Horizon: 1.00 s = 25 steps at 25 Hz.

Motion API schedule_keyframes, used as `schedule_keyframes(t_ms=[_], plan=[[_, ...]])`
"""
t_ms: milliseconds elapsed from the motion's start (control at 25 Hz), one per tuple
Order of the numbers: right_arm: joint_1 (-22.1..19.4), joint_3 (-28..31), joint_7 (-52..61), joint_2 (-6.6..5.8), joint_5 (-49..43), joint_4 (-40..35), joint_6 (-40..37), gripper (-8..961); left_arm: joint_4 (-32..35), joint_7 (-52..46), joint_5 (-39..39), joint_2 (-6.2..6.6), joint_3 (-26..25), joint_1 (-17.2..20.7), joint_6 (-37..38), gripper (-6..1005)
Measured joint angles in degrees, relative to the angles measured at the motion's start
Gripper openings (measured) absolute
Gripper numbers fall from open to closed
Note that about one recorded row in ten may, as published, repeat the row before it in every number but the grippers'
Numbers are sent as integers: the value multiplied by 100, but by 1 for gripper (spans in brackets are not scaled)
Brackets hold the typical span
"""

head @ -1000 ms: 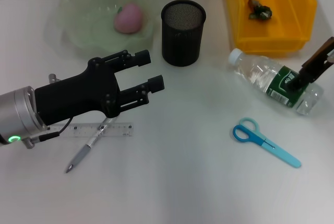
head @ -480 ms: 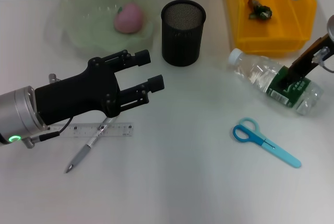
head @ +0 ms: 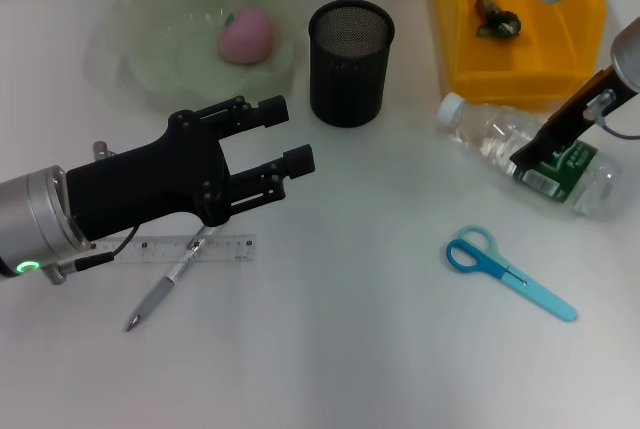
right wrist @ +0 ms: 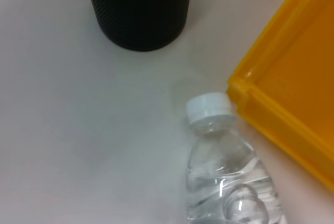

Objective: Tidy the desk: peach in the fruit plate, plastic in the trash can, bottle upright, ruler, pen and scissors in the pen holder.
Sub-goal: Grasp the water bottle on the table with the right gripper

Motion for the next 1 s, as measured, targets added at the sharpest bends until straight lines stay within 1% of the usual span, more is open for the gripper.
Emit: schedule_keyframes(t_ms=[80, 480, 1000], plan=[[53, 0, -7, -1, 0, 173, 83, 779, 0, 0, -2, 0, 0, 1, 6, 661], [83, 0, -21, 1, 5, 425, 278, 785, 0, 1, -50, 0, 8, 1, 11, 661], [130, 0, -46, 5, 0, 609, 394, 782, 0, 1, -53, 0, 8, -7, -10, 661]])
